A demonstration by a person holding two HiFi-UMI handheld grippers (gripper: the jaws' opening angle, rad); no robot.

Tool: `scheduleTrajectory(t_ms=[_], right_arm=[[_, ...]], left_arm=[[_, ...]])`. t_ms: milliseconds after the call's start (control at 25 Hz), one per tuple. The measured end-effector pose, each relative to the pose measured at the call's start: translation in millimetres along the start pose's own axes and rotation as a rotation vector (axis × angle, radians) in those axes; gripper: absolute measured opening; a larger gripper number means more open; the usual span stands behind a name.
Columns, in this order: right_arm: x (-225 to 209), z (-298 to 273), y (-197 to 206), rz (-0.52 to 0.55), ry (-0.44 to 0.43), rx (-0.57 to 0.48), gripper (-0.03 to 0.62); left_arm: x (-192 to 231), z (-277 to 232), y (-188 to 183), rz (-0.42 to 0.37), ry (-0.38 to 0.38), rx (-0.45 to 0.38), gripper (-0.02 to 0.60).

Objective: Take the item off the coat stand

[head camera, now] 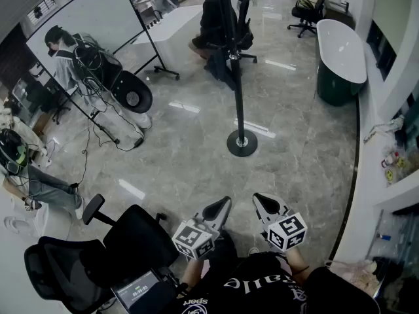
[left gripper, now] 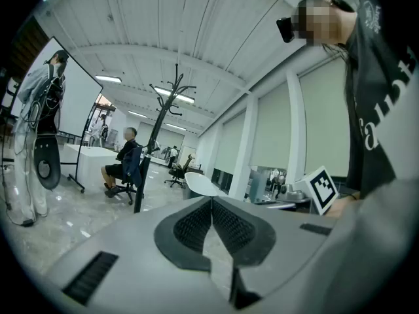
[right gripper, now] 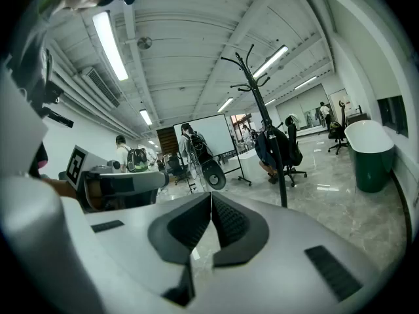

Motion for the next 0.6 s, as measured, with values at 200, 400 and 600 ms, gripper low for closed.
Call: scheduleTrajectory(t_ms=[200, 400, 600], right_arm=[[3.0, -71.7, -25.6, -0.002, 0.015, -0.014, 0.017], [13.7, -150.1, -54.4, 0.005, 0.016, -0.018, 0.017], [23.4, -219.1, -69.7, 0.005, 0.029, -0.014, 0.017]], left_arm=[[70.5, -0.4, -24.5, -0.036, 0.012, 0.011, 0.003], [148.9, 3.3, -57.3, -0.047, 0.002, -0.011, 0.003], [218.3, 8.2, -74.5, -0.055, -0.001, -0.014, 0.003]])
Point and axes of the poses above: the fingertips, and each gripper's own axes: z backward along the fingers, x to its left, y out of its underside, the point moved 3 cm from there along z, backward along the fingers, and after that the axes turned 2 degrees about -z, right-handed, at the moved point
